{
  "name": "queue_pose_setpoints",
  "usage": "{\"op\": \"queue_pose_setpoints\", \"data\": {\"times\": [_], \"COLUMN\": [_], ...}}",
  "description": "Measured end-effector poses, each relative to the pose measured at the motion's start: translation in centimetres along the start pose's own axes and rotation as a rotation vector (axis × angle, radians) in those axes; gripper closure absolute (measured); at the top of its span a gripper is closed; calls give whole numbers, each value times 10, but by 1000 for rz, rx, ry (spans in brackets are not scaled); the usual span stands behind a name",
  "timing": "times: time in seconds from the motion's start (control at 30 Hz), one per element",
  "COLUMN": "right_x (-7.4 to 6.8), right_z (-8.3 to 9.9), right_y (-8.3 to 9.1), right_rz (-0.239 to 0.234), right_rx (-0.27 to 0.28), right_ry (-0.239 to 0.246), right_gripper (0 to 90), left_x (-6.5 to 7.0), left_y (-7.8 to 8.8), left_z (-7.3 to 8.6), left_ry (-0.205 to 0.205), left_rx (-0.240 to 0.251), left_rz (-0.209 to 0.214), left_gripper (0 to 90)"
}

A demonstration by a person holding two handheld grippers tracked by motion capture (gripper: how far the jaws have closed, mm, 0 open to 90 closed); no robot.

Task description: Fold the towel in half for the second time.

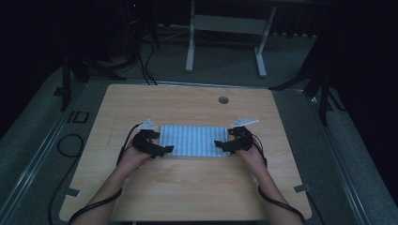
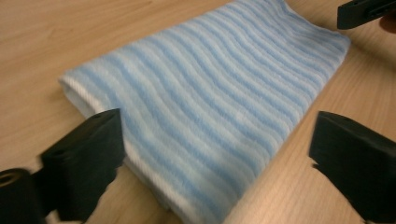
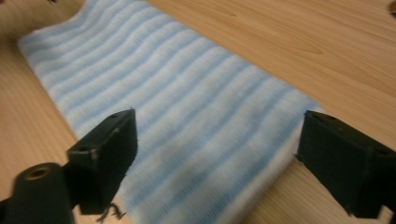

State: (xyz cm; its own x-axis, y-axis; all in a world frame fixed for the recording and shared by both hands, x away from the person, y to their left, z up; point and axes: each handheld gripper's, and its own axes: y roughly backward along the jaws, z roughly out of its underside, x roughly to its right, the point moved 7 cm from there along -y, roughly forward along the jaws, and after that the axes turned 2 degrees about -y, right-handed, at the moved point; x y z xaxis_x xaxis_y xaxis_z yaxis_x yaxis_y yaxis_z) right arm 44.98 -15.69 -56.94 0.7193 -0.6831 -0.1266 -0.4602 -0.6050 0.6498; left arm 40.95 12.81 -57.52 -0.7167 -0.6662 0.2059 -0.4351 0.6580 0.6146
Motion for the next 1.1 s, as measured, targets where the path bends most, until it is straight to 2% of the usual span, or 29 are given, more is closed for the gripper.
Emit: {"op": "queue_pose_setpoints", "data": {"times": [0.07, 0.1, 0.2, 0.27, 0.3, 0.37, 0.53, 0.83, 1.0, 1.1], "right_x": [4, 5, 12, 18, 20, 29, 47, 72, 78, 79], "right_z": [5, 8, 13, 17, 19, 23, 35, 63, 78, 84], "right_y": [1, 3, 9, 14, 15, 20, 33, 59, 73, 80], "right_rz": [-4, -5, 29, 56, 65, 104, 137, 200, 224, 241], "right_rx": [-5, -4, 11, 24, 26, 43, 49, 53, 55, 53], "right_ry": [0, -1, -3, -5, -4, -11, -54, -128, -149, -153], "right_gripper": [114, 115, 114, 114, 114, 115, 115, 114, 115, 115], "left_x": [-3, -4, -9, -12, -14, -16, -27, -43, -51, -55], "left_y": [3, 4, 8, 8, 8, 9, 20, 45, 61, 71], "left_z": [4, 6, 13, 18, 22, 25, 33, 50, 60, 64], "left_ry": [-5, 0, 16, 17, 14, 21, 44, 97, 118, 143], "left_rx": [-6, -1, -6, -20, -42, -29, 0, 27, 33, 51], "left_rz": [-29, -27, -23, -25, -26, -18, -79, -151, -202, -213], "left_gripper": [26, 26, 26, 27, 27, 27, 26, 27, 27, 27]}}
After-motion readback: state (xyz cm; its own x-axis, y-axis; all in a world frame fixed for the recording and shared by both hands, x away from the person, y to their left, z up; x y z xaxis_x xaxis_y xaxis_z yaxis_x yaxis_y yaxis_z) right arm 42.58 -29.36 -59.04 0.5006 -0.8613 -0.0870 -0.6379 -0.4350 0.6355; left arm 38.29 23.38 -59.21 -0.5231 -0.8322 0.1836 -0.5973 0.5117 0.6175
